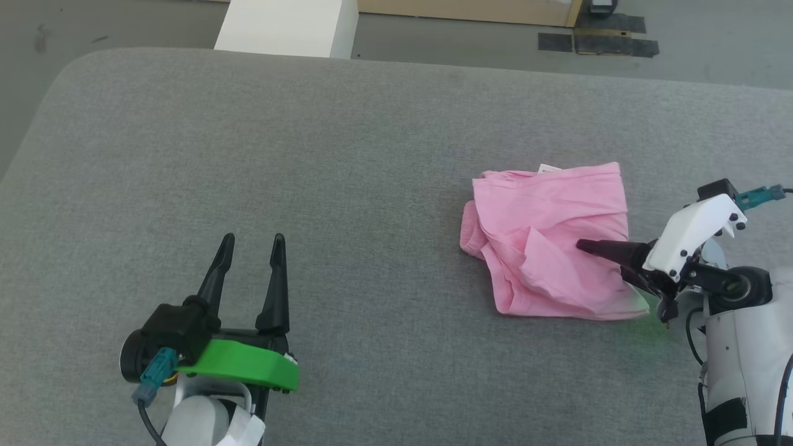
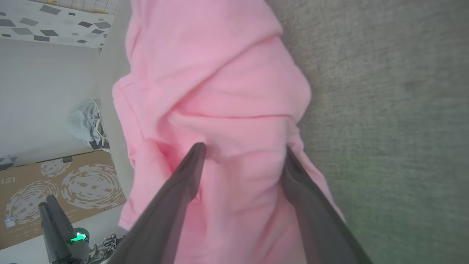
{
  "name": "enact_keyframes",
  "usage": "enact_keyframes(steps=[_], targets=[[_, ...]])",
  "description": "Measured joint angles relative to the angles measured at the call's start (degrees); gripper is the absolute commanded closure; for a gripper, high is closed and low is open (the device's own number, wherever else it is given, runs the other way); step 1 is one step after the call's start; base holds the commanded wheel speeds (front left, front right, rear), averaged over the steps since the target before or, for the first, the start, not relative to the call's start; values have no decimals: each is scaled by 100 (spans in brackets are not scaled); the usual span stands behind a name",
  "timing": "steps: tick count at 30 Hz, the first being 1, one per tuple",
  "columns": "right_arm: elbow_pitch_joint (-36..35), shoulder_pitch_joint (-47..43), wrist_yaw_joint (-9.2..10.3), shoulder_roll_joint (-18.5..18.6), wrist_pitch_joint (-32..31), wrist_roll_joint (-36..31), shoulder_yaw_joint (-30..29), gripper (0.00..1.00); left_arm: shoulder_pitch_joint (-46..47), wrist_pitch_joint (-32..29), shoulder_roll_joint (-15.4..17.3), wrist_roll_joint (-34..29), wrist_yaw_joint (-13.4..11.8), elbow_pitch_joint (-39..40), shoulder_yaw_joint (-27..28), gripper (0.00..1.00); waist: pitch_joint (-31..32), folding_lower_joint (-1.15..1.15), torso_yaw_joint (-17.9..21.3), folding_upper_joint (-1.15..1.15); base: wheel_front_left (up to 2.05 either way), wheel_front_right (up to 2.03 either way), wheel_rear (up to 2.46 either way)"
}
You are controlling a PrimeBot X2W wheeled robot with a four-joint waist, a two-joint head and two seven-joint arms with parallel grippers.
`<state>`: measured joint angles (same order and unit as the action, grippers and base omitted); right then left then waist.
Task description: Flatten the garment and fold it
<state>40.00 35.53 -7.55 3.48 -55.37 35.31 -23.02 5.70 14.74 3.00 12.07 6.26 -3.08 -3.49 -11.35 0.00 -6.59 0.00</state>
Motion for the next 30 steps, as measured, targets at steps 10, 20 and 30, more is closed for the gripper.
enact_keyframes(steps=[10,20,30], targets=[[-773,-153,0,-52,-179,-237,553,100,-9,0,1,-1,-1,-3,21,0,102,0,84,0,0,0,0],[-1847,-500,-1,703,145,-1536,1906,100,-19,4,0,-69,0,80,105,0,123,0,744,0,0,0,0],[-1785,-104,-2,1473,1156,-3028,2119,100,288,5,64,-366,59,348,147,0,-159,0,1649,0,0,0,0]])
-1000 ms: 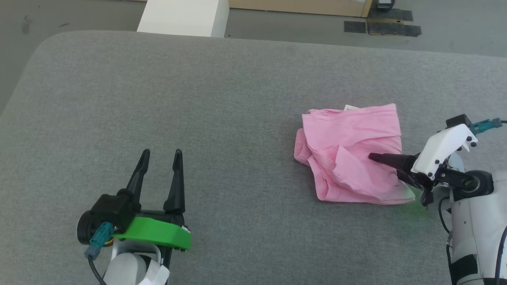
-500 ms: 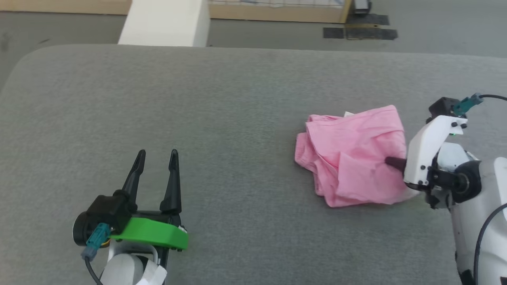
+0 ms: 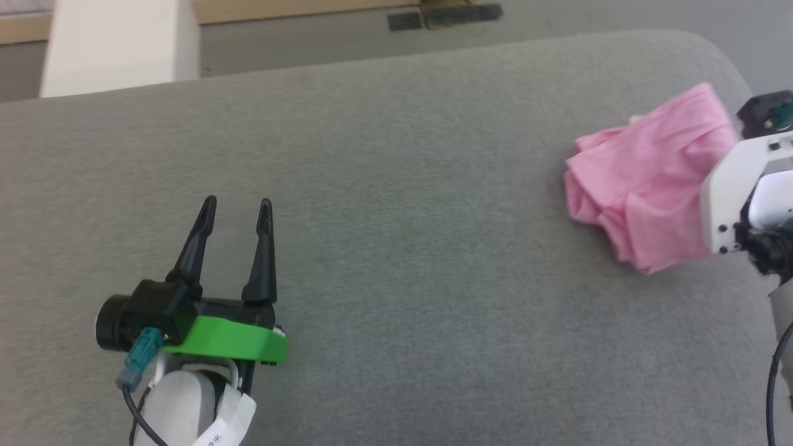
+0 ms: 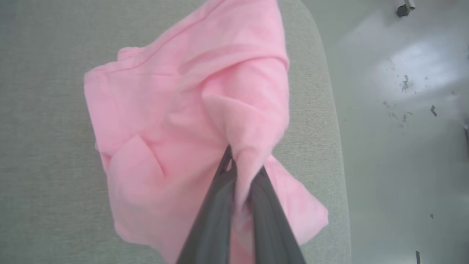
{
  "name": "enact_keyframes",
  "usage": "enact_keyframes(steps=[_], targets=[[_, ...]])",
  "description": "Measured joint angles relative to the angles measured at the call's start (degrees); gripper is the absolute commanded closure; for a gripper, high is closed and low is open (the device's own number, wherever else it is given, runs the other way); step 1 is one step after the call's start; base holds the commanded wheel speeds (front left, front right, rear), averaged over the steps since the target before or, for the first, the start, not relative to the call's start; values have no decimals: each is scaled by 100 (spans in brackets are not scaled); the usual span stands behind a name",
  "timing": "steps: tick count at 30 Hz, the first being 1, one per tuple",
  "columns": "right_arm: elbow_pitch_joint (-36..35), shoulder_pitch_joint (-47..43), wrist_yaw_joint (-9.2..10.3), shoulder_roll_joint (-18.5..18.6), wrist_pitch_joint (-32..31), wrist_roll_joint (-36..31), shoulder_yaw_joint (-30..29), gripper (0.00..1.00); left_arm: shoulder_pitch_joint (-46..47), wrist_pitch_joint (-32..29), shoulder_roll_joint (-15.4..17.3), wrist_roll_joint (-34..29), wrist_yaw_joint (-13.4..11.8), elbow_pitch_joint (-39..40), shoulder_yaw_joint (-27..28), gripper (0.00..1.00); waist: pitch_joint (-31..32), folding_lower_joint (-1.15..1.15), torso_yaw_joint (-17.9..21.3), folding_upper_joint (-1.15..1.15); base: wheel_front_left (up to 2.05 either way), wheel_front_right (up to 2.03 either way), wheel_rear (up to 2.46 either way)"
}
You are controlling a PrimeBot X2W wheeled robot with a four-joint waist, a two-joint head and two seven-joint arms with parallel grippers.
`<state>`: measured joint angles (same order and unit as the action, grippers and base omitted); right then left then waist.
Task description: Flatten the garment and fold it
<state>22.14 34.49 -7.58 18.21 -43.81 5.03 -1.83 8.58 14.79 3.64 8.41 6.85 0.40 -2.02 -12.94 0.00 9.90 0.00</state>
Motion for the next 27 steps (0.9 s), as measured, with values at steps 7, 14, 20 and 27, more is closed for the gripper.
enact_keyframes(steps=[7,14,20,27], targets=[[570,453,1,-86,1047,-965,-710,100,265,-1,243,-65,16,176,-25,0,-527,0,400,0,0,0,0],[1134,792,0,-208,1747,-1956,-1691,100,446,-1,393,-182,21,230,-100,0,-1079,0,532,0,0,0,0],[1535,895,0,-480,2024,-2527,-2420,5,445,0,401,-182,21,210,-77,0,-1258,1,417,0,0,0,0],[1660,899,0,-464,2579,-2792,-2547,0,360,0,248,-112,20,94,-56,0,-915,1,280,0,0,0,0]])
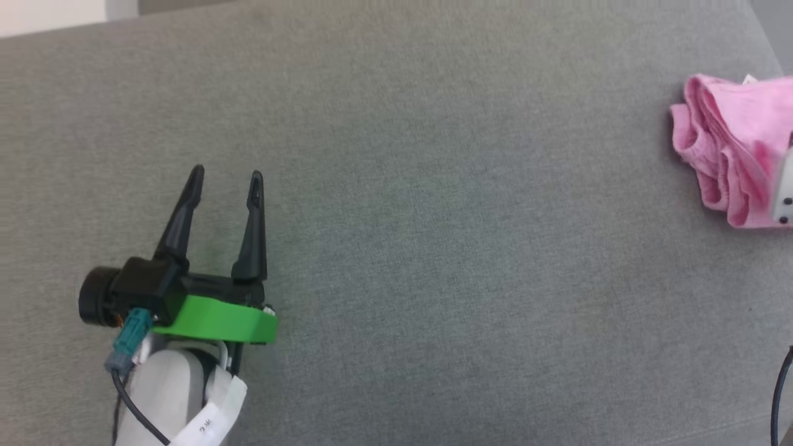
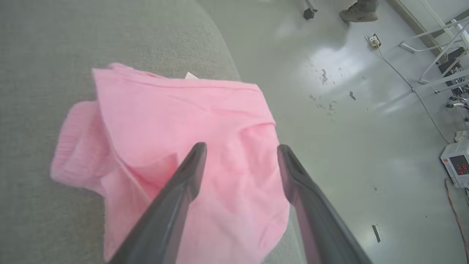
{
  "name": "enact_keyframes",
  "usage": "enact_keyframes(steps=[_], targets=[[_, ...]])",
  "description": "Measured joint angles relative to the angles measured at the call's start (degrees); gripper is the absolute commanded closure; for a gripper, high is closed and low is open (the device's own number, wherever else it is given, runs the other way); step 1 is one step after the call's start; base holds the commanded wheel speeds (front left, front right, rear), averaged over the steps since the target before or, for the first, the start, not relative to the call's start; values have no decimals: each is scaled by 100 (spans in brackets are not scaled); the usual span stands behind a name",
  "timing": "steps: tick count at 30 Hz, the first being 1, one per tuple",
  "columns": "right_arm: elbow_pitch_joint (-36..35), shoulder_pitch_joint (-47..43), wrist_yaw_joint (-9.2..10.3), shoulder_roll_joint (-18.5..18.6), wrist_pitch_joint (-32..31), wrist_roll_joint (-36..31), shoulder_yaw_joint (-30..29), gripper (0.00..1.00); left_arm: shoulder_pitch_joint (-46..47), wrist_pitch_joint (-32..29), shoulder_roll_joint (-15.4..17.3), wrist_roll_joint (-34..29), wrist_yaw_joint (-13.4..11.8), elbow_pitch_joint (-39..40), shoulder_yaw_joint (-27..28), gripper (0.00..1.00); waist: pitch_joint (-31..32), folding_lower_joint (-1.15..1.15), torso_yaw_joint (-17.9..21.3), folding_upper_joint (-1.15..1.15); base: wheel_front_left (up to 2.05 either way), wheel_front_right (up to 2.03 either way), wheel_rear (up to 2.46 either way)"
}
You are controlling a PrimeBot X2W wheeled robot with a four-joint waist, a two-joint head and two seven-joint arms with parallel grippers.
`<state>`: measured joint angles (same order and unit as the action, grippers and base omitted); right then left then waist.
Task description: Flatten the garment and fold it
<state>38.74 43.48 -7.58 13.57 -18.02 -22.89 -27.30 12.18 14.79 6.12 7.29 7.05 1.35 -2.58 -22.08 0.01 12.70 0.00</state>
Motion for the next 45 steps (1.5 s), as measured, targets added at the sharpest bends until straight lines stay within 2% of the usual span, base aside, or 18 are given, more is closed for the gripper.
enact_keyframes(steps=[6,14,18,24,28,38,45], targets=[[-190,-47,1,-138,760,969,673,0,-203,0,-164,199,0,-167,-2,0,473,-1,-165,0,0,0,0],[-1462,-928,1,-154,1813,2396,1915,0,-413,-1,-271,355,0,-347,-4,0,1062,-1,-526,0,0,0,0],[-2147,-1508,0,-215,2163,2810,2106,0,-503,-1,-282,487,0,-413,-30,0,1269,-1,-755,0,0,0,0],[-2931,-2542,1,-648,2764,2966,1809,0,-690,-1,-297,539,-9,-548,-111,0,1580,-1,-1101,0,0,0,0],[-3220,-3279,1,-907,2925,3002,1702,0,-825,-1,-299,636,-80,-622,-218,0,1806,-1,-1307,0,0,0,0],[-3632,-4256,1,-1056,3076,2563,1764,0,-973,0,-300,658,-171,-702,-358,0,2170,-1,-1667,0,0,0,0],[-3853,-4607,1,-1061,3099,2594,1953,0,-1040,-1,-300,684,-242,-749,-356,0,2221,-1,-1755,0,0,0,0]])
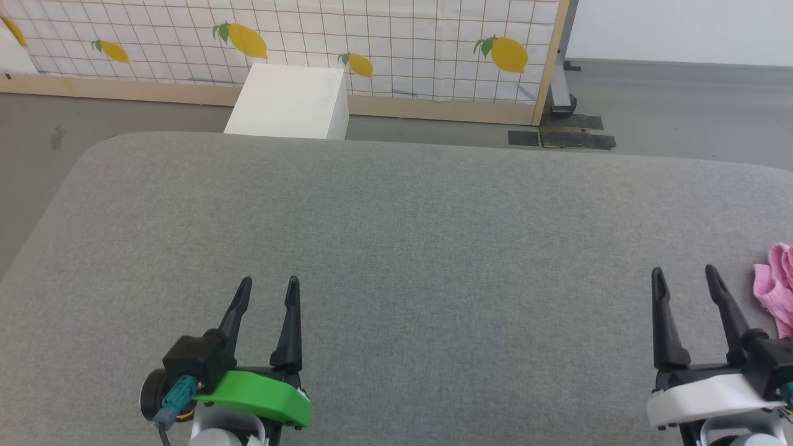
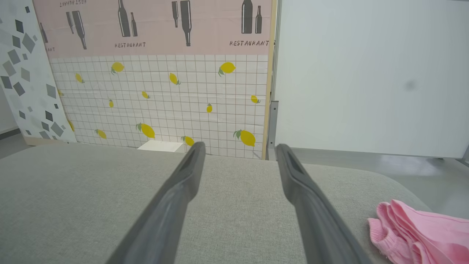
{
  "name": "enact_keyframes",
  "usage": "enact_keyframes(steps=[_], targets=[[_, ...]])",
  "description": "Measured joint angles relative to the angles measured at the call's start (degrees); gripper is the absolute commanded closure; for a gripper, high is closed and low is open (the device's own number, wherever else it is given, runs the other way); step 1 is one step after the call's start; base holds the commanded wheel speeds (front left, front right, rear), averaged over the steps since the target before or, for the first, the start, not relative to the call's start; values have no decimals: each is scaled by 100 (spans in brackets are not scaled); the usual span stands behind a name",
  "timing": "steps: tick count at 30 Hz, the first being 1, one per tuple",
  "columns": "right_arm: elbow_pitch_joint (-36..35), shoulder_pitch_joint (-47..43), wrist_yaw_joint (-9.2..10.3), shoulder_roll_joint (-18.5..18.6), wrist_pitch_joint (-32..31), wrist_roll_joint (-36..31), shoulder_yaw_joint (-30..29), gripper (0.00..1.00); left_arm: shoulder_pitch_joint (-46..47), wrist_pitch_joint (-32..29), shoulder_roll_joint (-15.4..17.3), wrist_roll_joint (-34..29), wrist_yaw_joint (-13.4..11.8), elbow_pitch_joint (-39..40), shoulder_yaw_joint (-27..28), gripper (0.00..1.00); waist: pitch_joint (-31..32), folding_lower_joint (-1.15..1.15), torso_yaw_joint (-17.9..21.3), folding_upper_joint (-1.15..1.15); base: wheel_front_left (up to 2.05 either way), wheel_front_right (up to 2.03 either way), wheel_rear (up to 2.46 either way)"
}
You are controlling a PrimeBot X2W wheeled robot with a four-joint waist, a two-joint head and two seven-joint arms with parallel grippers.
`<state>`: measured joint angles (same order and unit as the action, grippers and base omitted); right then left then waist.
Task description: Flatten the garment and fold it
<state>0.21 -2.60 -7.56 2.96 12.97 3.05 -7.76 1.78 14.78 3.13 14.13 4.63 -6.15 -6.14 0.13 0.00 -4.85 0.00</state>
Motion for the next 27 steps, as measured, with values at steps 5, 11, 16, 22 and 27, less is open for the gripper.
enact_keyframes(steps=[5,11,16,22,27], targets=[[-43,-180,0,-3,2,94,86,0,-23,0,0,1,-18,-11,2,0,-7,0,3,0,0,0,0],[-75,-244,0,-4,18,215,102,0,-26,0,0,19,-26,-26,13,0,10,0,49,0,0,0,0],[-86,-250,0,-3,25,276,93,0,-26,0,0,88,-42,-48,18,0,10,0,75,0,0,0,0],[-89,-261,0,-3,67,353,104,0,-26,0,0,110,-42,-65,9,0,-58,0,94,0,0,0,0],[-90,-261,0,-3,68,365,122,0,-25,0,0,116,-42,-82,5,0,-92,0,124,0,0,0,0]])
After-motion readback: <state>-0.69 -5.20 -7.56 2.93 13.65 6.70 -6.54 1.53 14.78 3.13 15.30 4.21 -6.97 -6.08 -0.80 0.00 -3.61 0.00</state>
